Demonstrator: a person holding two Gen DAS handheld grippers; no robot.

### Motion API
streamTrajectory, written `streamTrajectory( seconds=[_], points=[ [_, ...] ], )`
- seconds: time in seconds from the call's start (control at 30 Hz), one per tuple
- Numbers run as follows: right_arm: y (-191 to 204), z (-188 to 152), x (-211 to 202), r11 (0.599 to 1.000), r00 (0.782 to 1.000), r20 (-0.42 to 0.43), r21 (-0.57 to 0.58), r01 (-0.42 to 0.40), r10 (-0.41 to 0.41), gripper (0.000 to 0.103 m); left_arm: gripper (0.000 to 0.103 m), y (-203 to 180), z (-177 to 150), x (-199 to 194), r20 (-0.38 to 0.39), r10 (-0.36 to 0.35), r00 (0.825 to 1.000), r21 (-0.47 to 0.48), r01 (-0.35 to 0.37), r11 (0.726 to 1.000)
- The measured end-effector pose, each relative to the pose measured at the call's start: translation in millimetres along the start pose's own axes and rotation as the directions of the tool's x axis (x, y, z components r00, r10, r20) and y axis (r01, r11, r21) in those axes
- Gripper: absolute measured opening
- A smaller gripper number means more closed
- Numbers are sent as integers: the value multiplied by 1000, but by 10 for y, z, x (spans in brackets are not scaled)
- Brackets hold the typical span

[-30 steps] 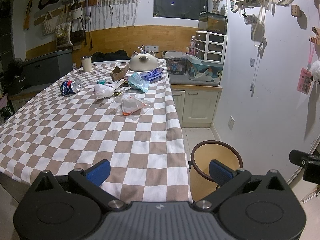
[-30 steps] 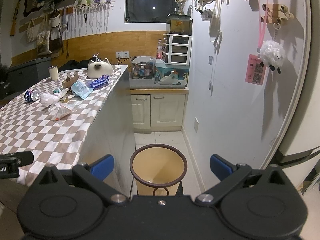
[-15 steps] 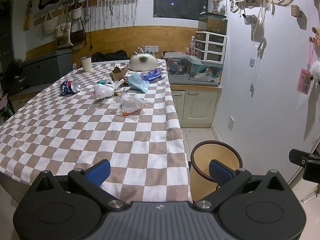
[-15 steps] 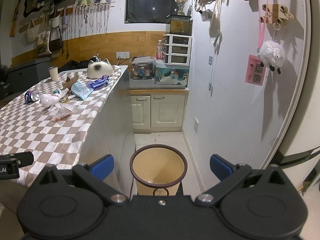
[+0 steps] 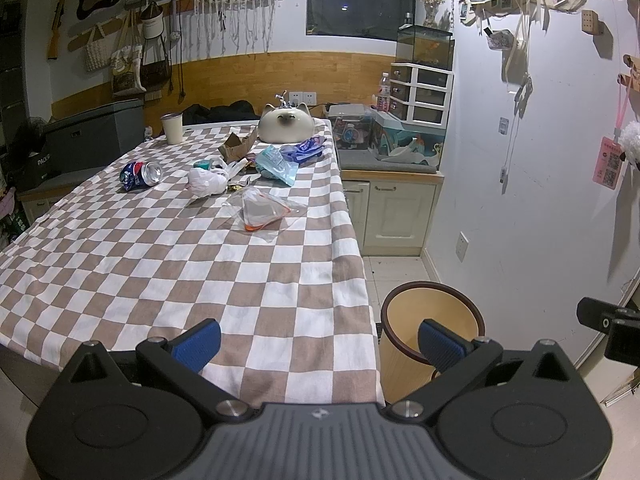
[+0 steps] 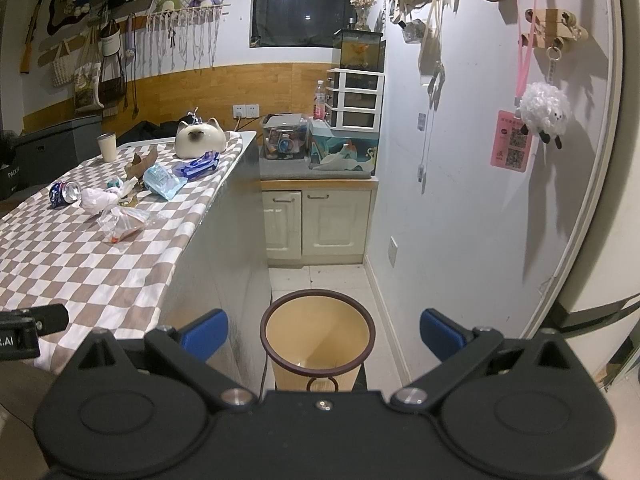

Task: Collect trash

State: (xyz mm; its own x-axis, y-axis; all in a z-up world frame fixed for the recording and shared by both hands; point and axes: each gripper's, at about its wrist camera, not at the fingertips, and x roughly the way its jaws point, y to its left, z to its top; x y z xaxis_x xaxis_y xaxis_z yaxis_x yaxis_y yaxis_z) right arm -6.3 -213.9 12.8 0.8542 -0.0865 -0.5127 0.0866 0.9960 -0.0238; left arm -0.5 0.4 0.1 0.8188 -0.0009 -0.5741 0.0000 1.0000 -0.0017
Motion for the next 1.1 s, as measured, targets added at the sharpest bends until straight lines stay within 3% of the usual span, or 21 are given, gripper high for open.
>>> streamTrajectory(
  seconds=[1.1],
  points=[
    [-3, -8, 7, 1000, 1000, 2, -1, 1, -1, 103, 103, 1, -1, -1, 2, 0, 1000, -2, 0, 1000]
  ],
)
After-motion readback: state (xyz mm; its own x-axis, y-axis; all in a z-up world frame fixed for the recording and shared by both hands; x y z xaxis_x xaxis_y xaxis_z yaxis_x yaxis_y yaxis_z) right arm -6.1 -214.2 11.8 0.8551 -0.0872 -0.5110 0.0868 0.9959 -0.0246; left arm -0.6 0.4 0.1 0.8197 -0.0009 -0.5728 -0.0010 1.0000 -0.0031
